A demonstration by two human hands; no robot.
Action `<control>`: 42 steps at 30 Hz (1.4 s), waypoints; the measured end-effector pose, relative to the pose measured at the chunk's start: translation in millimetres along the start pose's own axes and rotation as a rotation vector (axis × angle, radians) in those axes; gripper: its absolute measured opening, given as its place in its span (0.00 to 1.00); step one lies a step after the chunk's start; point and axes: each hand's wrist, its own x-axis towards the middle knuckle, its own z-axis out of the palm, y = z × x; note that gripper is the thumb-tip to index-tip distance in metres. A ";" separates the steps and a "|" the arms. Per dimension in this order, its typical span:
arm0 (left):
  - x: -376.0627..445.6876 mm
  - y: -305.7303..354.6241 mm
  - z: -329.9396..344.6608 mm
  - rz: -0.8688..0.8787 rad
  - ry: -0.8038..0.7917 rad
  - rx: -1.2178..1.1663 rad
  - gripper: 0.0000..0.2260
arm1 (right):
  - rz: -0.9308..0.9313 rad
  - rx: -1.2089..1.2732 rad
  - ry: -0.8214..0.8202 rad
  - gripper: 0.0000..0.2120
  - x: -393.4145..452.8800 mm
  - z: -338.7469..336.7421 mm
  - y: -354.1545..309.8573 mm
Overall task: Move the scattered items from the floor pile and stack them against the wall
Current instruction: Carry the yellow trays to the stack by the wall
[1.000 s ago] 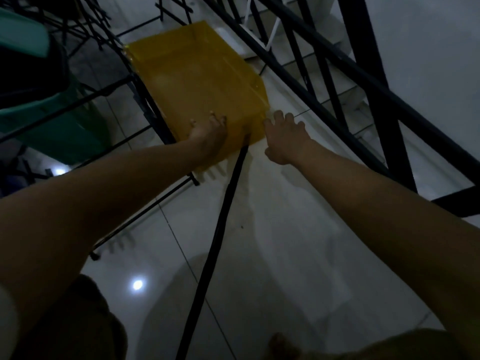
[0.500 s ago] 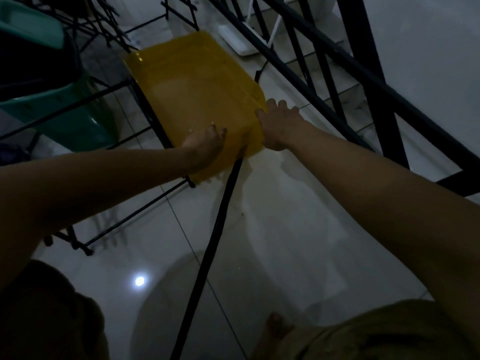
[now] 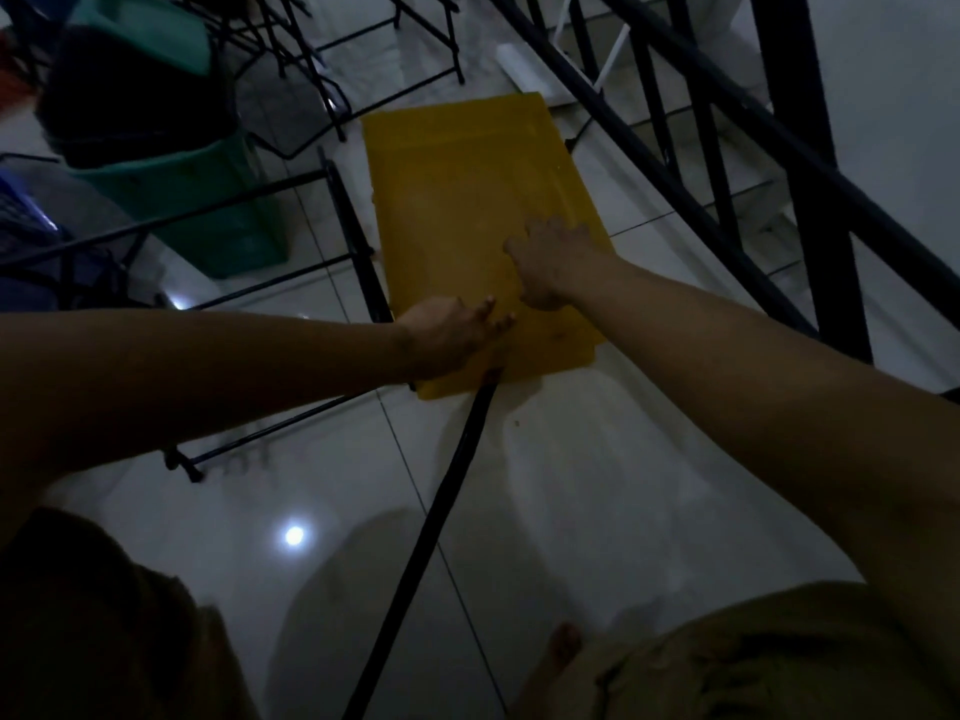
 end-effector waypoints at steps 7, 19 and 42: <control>5.8 -27.6 -9.5 -0.150 0.155 -0.125 0.30 | 0.077 -0.037 0.000 0.30 -1.8 10.8 11.1; 21.7 -61.3 -6.0 -0.637 -0.255 0.077 0.37 | 0.308 0.235 0.029 0.39 7.9 35.5 25.2; 44.5 -62.5 6.7 -0.610 0.280 -0.546 0.42 | 0.282 0.512 0.130 0.34 -5.4 56.2 60.4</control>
